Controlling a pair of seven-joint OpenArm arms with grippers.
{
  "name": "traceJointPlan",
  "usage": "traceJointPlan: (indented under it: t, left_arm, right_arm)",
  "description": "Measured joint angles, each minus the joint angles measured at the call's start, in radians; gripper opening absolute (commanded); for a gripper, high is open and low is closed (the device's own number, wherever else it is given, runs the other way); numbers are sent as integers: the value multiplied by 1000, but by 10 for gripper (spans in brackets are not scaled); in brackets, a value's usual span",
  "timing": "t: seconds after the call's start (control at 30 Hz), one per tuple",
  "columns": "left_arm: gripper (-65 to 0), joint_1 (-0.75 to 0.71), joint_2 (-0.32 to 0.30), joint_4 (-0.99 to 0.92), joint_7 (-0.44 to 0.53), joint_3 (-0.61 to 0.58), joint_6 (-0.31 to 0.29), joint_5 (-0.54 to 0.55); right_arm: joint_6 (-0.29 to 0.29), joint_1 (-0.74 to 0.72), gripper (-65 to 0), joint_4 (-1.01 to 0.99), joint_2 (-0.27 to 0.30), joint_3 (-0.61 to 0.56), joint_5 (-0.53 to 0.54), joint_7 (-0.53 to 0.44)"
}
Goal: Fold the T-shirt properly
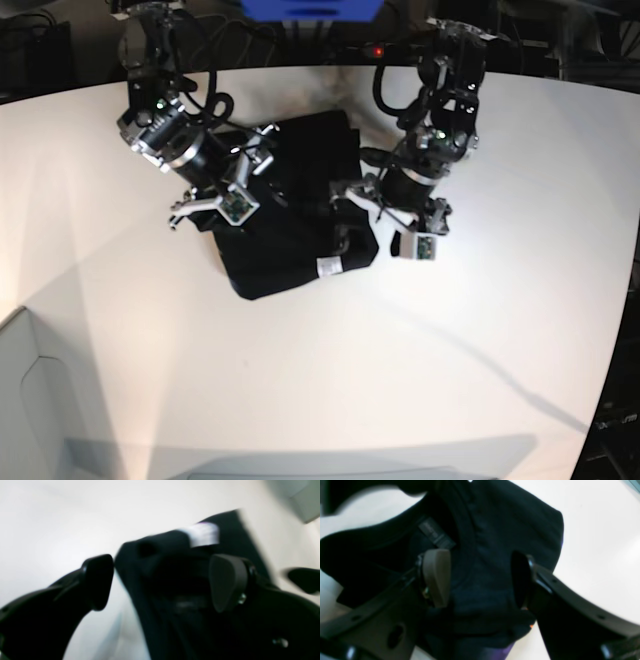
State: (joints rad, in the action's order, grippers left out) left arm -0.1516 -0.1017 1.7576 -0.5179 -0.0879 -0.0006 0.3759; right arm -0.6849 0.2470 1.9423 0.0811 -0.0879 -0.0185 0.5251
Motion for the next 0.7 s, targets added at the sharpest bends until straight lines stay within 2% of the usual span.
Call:
traceJointPlan:
  t: [0.17, 0.37, 0.43, 0.57, 0.7]
  left_arm:
    - [-69, 98, -1, -161, 55, 140, 16, 3]
    - [-69, 124, -3, -178, 57, 180, 10, 154]
    - [-69, 102, -4, -176, 63, 185, 12, 169]
    - [-69, 2, -57, -162, 52, 185, 14, 216]
    - [-69, -125, -92, -65, 65, 223, 25, 335]
  right_arm:
    - [0, 6, -269, 0, 3, -1, 0, -2]
    - [0, 24, -269, -20, 2, 0, 3, -9]
    - [0, 27, -269, -38, 2, 13, 3, -9]
    - [0, 36, -268, -35, 1, 71, -1, -2]
    - [0, 54, -267, 10, -2, 116, 0, -10]
